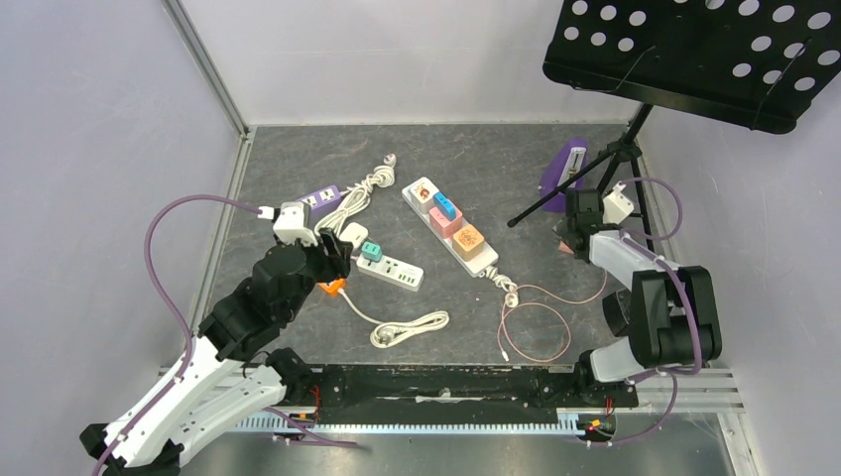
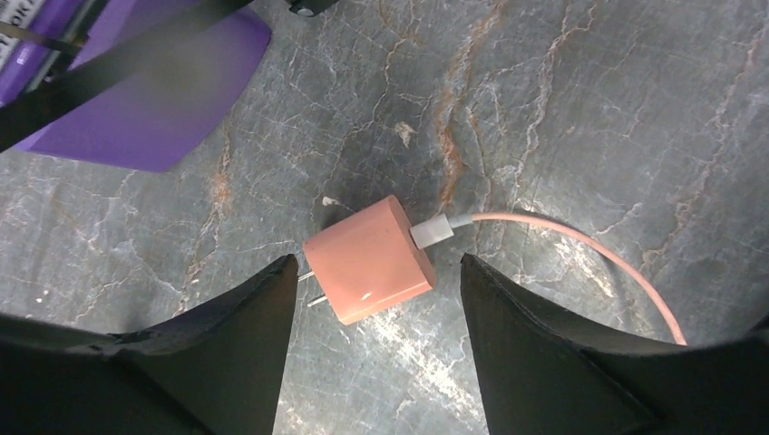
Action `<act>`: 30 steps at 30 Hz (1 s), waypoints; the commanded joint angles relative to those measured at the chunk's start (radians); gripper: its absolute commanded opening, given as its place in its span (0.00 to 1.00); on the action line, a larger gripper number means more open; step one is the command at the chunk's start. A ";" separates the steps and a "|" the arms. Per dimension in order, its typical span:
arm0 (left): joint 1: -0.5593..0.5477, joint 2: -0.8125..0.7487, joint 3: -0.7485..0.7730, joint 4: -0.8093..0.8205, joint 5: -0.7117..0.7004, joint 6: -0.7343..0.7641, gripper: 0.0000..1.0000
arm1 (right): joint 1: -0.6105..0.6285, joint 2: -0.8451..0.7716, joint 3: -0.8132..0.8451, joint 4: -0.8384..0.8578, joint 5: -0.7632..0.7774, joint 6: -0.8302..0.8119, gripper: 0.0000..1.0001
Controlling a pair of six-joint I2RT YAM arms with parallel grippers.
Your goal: Insert the plug
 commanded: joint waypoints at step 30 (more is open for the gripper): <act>0.001 0.128 -0.064 0.238 0.553 -0.122 0.65 | 0.182 -0.468 -0.174 0.126 -0.497 -0.266 0.29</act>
